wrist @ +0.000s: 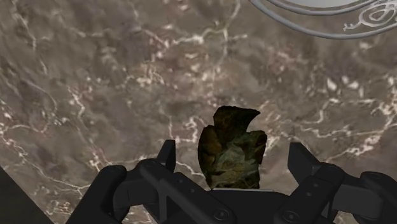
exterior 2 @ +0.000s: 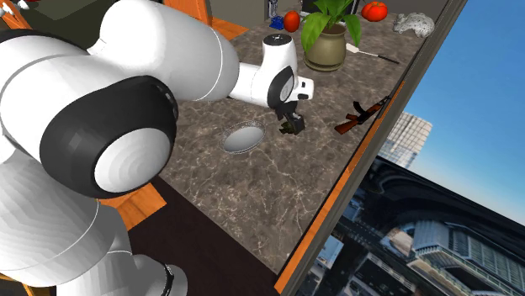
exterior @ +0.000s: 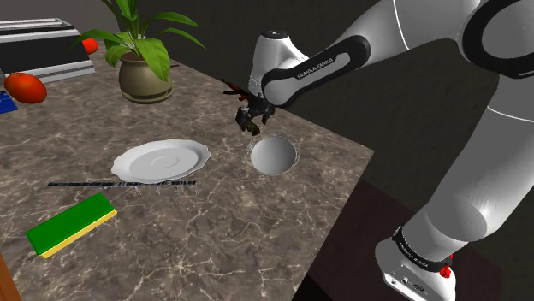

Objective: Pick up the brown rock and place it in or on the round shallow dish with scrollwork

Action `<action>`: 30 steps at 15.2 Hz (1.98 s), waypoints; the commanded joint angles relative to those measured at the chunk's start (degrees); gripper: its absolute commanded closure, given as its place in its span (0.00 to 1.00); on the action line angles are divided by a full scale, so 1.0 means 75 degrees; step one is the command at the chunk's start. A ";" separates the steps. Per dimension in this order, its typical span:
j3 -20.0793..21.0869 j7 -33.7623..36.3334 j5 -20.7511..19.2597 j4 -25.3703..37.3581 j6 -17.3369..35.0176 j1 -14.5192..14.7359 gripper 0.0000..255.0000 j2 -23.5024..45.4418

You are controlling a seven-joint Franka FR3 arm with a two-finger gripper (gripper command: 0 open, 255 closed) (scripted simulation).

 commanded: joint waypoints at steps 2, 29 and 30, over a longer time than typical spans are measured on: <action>-0.0042 0.0098 -0.0130 -0.0020 0.0199 0.0034 0.00 0.0190; 0.0087 -0.0238 0.0295 0.0316 -0.0587 -0.0057 1.00 -0.0321; 0.0097 -0.0270 0.0336 0.0362 -0.0677 -0.0064 1.00 -0.0371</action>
